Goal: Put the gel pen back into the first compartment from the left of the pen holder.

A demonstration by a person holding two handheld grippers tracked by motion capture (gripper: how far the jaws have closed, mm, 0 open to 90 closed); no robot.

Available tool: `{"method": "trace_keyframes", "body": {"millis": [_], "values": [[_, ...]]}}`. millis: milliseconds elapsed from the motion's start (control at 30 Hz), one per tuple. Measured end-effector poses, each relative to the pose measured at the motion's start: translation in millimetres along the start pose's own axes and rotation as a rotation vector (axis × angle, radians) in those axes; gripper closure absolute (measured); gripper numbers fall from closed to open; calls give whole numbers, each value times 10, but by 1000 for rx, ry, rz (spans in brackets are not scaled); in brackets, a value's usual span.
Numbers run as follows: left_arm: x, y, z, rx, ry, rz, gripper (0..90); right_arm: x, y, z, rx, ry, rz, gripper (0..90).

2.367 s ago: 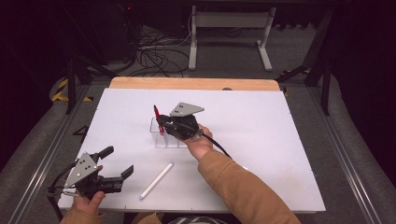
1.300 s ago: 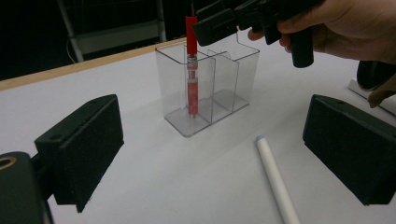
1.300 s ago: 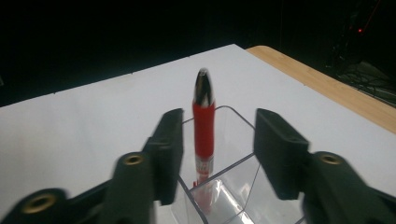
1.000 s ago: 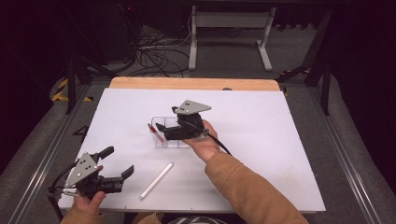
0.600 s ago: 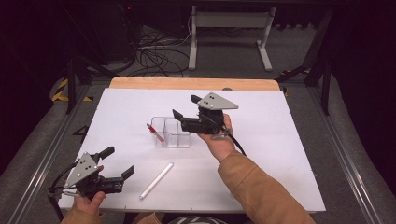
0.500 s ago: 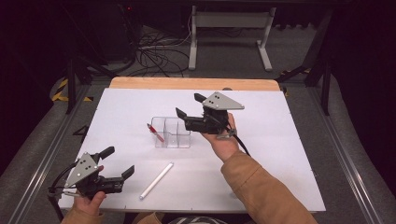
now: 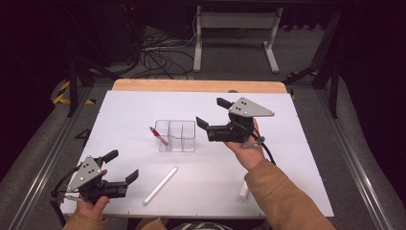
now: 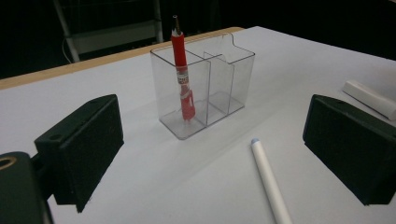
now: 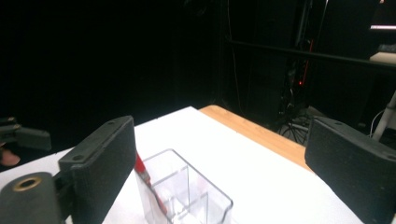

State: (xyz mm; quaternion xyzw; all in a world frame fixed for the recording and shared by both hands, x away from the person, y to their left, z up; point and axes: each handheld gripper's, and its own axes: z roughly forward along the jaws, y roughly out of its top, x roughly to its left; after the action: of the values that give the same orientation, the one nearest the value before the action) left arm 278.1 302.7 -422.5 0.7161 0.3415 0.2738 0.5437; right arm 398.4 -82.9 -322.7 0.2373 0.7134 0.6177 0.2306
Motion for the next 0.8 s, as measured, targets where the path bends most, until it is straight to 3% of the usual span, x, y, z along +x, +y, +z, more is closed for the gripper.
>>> {"method": "trace_keyframes", "body": {"millis": [267,333,500,633,767,800], "values": [[-6,10,11,-2,-11,-3,57,-88,-53,-278,28,-31,22,38],[-2,18,10,-3,-24,-16,51,-104,-82,-358,24,-40,6,8],[4,27,11,-3,-48,-47,49,-160,-195,-545,47,-14,-10,0],[-21,46,15,3,-61,-22,54,-176,-296,-685,63,-30,-13,0],[-50,60,25,13,-46,13,59,-230,-410,-821,76,-46,-21,1],[-64,60,27,15,-47,0,60,-247,-438,-856,79,-51,-13,1]]}}
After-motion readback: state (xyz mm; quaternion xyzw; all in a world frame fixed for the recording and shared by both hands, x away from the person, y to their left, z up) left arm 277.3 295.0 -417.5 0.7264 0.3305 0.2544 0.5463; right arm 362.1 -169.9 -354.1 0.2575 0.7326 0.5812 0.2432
